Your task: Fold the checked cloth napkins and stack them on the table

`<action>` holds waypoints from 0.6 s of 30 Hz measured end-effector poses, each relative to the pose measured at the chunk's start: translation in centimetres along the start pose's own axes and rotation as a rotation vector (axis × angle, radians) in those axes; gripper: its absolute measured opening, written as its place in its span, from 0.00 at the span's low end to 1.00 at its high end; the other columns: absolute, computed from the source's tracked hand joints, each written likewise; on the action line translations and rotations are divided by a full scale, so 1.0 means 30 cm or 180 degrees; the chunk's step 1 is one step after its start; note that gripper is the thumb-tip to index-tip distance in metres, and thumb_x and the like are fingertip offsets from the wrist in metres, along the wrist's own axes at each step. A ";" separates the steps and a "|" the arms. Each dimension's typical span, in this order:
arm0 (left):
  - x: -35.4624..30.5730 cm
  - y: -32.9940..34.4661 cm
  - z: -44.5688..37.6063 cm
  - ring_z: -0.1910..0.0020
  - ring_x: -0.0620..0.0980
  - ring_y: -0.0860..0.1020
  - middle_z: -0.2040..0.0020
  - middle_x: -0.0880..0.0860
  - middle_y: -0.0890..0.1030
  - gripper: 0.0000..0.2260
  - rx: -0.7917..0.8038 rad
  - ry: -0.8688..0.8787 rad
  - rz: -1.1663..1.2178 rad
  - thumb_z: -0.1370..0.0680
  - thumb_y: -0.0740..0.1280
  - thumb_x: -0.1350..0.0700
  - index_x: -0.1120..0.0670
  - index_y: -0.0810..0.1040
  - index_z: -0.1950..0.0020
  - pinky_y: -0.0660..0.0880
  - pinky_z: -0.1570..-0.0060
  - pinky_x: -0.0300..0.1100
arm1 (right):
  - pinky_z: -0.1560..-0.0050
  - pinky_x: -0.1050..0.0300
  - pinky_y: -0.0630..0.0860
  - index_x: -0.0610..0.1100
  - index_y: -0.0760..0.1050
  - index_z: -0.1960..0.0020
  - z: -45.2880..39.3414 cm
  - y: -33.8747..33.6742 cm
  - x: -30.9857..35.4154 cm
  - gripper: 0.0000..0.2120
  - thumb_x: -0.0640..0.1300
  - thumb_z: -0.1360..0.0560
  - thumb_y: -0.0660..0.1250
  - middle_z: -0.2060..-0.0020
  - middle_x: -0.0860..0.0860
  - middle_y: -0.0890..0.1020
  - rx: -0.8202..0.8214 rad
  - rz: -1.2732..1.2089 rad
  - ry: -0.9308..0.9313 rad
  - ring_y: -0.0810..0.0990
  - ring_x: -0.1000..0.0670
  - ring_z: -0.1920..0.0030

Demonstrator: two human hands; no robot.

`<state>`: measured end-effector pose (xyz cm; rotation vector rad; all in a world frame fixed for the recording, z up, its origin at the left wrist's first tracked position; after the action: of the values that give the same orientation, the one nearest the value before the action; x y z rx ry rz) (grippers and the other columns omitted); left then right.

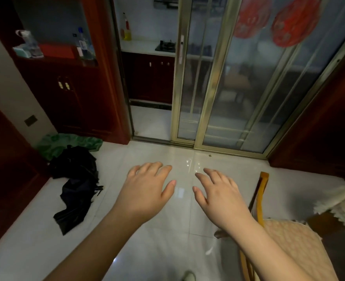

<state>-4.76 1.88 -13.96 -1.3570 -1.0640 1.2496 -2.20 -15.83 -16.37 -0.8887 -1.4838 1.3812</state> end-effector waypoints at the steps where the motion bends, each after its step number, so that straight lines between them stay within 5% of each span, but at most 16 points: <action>1: 0.004 0.008 -0.054 0.26 0.46 0.61 0.24 0.45 0.63 0.25 0.0034 0.0033 0.0017 0.19 0.44 0.39 0.43 0.58 0.23 0.55 0.27 0.46 | 0.27 0.51 0.58 0.53 0.64 0.25 -0.039 0.006 -0.021 0.28 0.61 0.20 0.44 0.26 0.51 0.66 0.0043 -0.0006 0.0056 0.63 0.48 0.26; 12: -0.055 0.089 -0.722 0.24 0.47 0.58 0.22 0.46 0.60 0.24 0.0428 0.0448 -0.0026 0.18 0.47 0.39 0.43 0.56 0.22 0.52 0.23 0.46 | 0.26 0.51 0.56 0.52 0.62 0.24 -0.535 0.007 -0.334 0.24 0.59 0.18 0.50 0.25 0.51 0.64 0.0027 -0.0175 0.0616 0.61 0.48 0.25; 18: -0.117 0.066 -1.029 0.24 0.47 0.57 0.23 0.46 0.61 0.24 0.0327 0.0803 -0.0088 0.17 0.48 0.41 0.44 0.57 0.22 0.51 0.24 0.45 | 0.32 0.49 0.67 0.51 0.72 0.30 -0.739 -0.020 -0.484 0.23 0.58 0.20 0.53 0.31 0.49 0.74 -0.0069 -0.0033 0.0875 0.72 0.46 0.31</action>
<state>25.63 -4.71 -15.29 -1.3744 -0.8293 1.0655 23.59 -21.70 -18.26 -1.0382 -1.2930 1.1839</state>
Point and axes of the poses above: each hand's wrist, its own z-axis away from the middle knuckle, its own y-axis out of the palm, x = y × z, the point moved 4 cm from there along -z, towards the middle knuckle
